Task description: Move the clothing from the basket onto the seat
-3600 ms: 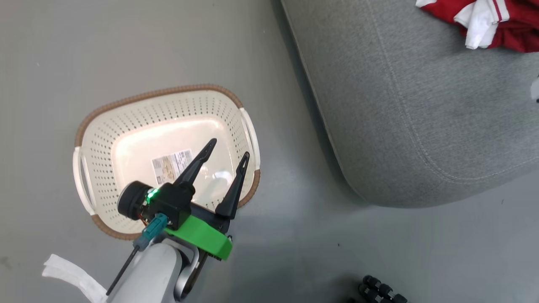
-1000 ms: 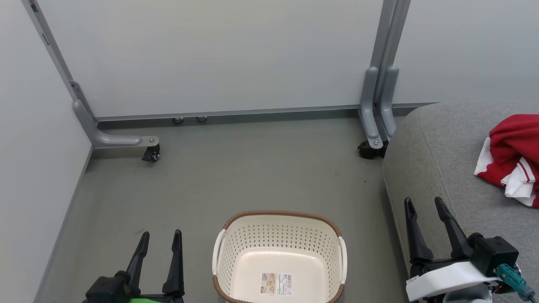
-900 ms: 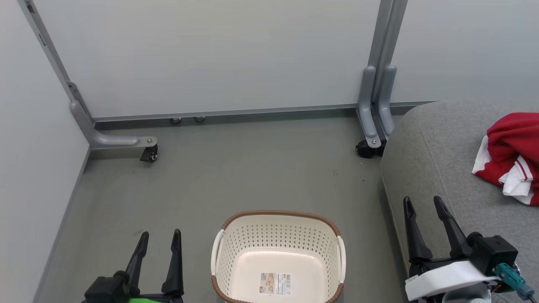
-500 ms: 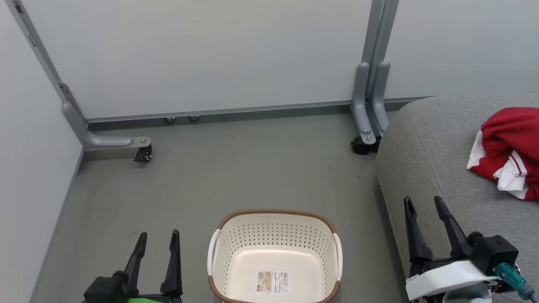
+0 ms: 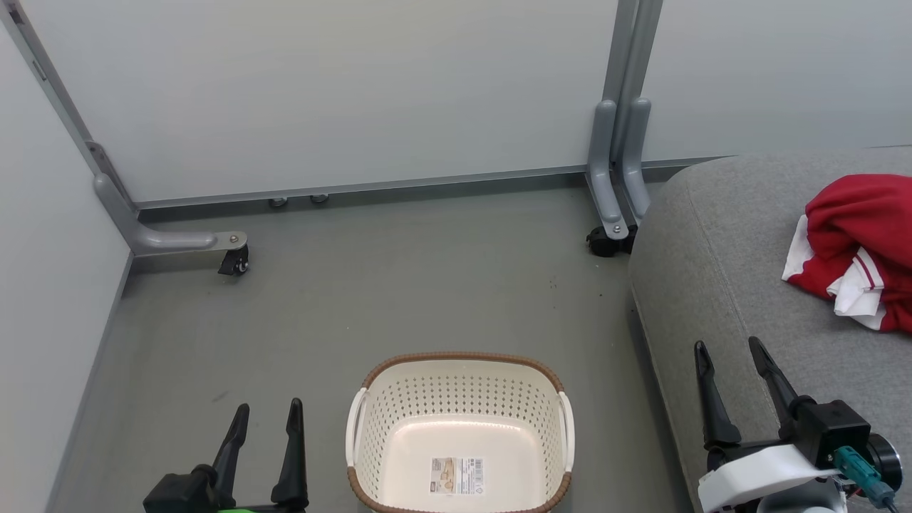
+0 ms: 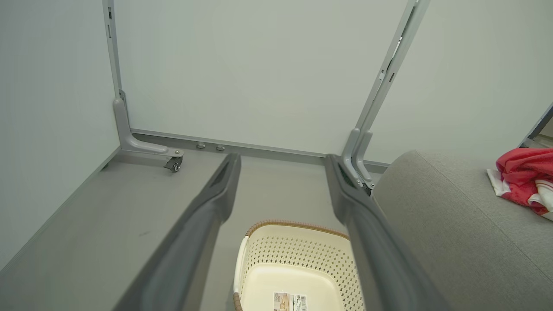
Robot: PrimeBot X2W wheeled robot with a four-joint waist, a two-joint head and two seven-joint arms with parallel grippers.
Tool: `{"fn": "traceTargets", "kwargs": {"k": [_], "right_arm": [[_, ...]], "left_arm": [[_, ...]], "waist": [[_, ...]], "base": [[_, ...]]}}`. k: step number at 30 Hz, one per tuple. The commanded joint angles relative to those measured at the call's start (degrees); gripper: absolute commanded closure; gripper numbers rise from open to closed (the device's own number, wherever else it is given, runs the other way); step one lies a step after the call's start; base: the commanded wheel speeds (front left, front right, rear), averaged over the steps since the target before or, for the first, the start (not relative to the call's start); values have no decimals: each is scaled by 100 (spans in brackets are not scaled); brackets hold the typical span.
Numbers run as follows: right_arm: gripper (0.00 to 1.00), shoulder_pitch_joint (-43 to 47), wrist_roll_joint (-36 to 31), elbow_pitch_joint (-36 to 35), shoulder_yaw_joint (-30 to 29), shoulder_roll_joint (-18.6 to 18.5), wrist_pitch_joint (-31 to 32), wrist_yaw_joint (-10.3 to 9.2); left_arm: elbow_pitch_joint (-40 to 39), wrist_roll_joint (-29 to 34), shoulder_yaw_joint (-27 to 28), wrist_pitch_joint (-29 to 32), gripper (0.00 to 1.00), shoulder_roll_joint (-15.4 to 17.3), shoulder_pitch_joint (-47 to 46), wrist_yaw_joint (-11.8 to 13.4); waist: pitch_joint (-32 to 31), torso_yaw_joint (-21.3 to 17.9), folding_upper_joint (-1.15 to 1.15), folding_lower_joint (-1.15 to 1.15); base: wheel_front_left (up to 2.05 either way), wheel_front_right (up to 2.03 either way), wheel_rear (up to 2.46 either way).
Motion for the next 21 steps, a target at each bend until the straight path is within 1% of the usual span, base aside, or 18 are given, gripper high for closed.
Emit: {"fn": "traceTargets", "kwargs": {"k": [1,8,9,12,21], "right_arm": [[0,-65,-52,13,1,-9,-16,-6],[0,-71,-7,36,-13,6,-16,-6],[100,0,11,41,-2,11,0,0],[100,68,37,181,-6,38,15,0],[100,-95,1097,260,-96,34,300,0]], "left_arm": [[26,-95,7,0,0,12,-58,-26],[-19,-191,-2,0,0,12,-83,-48],[-3,-191,-12,0,100,-1,2,-15],[127,-213,-25,3,100,-11,62,-15],[125,-1144,73,224,100,33,-95,-12]], "waist": [[2,-3,0,0],[9,8,0,0],[9,7,0,0],[10,6,0,0],[46,-14,0,0]], "base": [[0,0,0],[0,0,0],[0,0,0],[0,0,0],[0,0,0]]}}
